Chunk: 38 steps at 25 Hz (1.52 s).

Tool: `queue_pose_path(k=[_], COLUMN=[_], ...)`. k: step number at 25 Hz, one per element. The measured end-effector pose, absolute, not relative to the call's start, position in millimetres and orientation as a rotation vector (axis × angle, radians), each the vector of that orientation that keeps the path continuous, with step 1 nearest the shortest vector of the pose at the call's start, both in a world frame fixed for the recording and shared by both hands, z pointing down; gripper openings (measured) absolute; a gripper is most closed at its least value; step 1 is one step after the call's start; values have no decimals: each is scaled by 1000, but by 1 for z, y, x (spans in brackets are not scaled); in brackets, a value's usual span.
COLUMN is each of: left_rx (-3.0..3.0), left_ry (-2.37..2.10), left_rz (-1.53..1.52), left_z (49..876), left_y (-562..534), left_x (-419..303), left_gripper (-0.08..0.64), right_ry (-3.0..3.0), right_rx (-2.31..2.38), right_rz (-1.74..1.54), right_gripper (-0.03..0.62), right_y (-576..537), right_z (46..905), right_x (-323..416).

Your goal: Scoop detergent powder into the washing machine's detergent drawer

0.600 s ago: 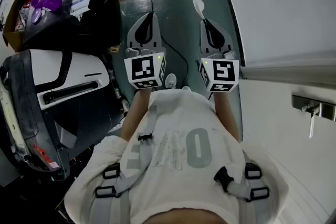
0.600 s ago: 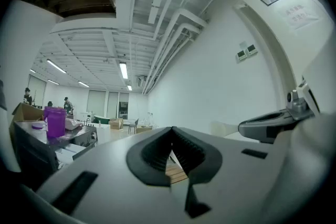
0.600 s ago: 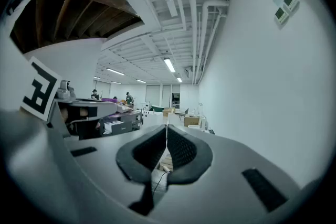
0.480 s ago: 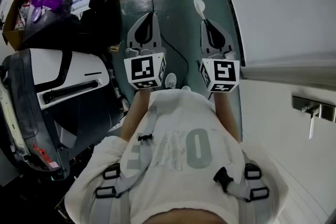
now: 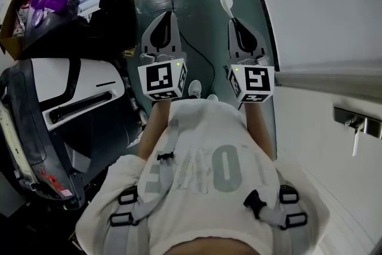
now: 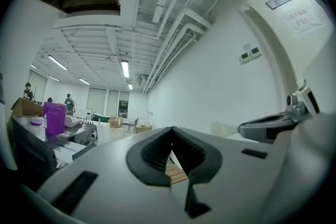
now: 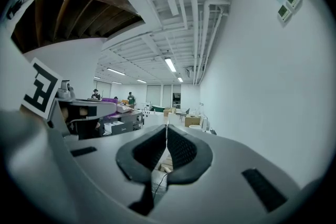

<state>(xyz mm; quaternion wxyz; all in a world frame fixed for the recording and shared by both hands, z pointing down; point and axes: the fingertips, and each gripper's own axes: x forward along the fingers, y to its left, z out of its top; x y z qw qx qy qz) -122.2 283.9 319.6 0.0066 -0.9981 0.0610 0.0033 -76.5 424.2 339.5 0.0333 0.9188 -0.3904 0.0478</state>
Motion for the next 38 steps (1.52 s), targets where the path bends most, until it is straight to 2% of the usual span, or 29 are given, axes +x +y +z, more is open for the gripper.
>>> queue_pose_path(k=[12,22,30,38], left_rx=[-3118,-3112,-3076,-3050], left_ry=[211,295,386,522], left_rz=[31,45,46,23], left_z=[328,329,328,317], left_y=[226,193,164,121], left_x=[-101,-66,-9,74], left_gripper=[20,20,20,20], right_ry=[-1205,-1279,-1387,-1491], right_rx=[2807,2794,2766,2715], right_rz=[191,177,132,167], right_gripper=[5,6,6,6], right_y=[374,338,293,246], right_z=[355,356,354,349], right_x=[-58,-8,59,159])
